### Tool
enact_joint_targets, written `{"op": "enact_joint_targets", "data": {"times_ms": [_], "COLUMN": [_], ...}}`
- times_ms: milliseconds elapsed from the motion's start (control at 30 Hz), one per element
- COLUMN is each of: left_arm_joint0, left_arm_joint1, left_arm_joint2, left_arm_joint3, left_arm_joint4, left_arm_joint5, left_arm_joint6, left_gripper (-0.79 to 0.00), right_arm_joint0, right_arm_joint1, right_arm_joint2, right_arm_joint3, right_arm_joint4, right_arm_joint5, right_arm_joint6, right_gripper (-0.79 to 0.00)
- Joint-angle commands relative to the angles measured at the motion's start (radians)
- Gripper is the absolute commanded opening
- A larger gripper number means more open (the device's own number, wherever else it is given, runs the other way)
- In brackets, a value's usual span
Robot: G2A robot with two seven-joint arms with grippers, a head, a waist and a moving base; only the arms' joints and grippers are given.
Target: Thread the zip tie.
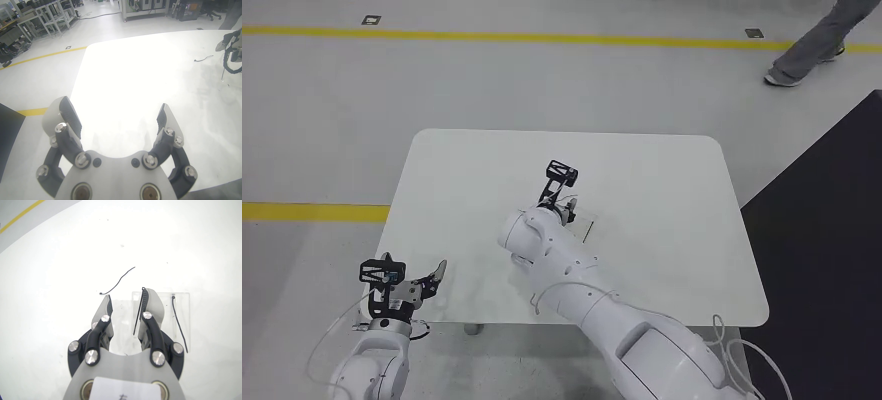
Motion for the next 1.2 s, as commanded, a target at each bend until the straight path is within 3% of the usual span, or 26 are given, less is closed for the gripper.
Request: {"op": "enact_joint_targets", "data": {"times_ms": [0, 333, 1167], "left_arm_joint0": [0.000, 0.000, 0.000], "left_arm_joint1": [0.000, 0.000, 0.000], "left_arm_joint2": [0.000, 0.000, 0.000], "left_arm_joint3": [0.000, 0.000, 0.000], "left_arm_joint4": [0.000, 0.000, 0.000], "left_arm_joint5": [0.000, 0.000, 0.000], "left_arm_joint6": [0.000, 0.000, 0.000], "left_gripper": [0.000, 0.000, 0.000], "right_arm_joint0": [0.005, 0.060, 0.170], "right_arm_joint1": [-0.001, -0.011, -0.018], "right_arm_joint2": [-0.001, -0.004, -0.232], "right_arm_joint3": [0.015, 0.110, 0.226], "right_arm_joint4": [0.030, 0.190, 0.459], "right_arm_joint5": [0.000, 0.000, 0.000], "right_arm_joint6": [-0.022, -0.119, -0.007], "right_gripper": [-0.440, -0.431, -0.474]}}
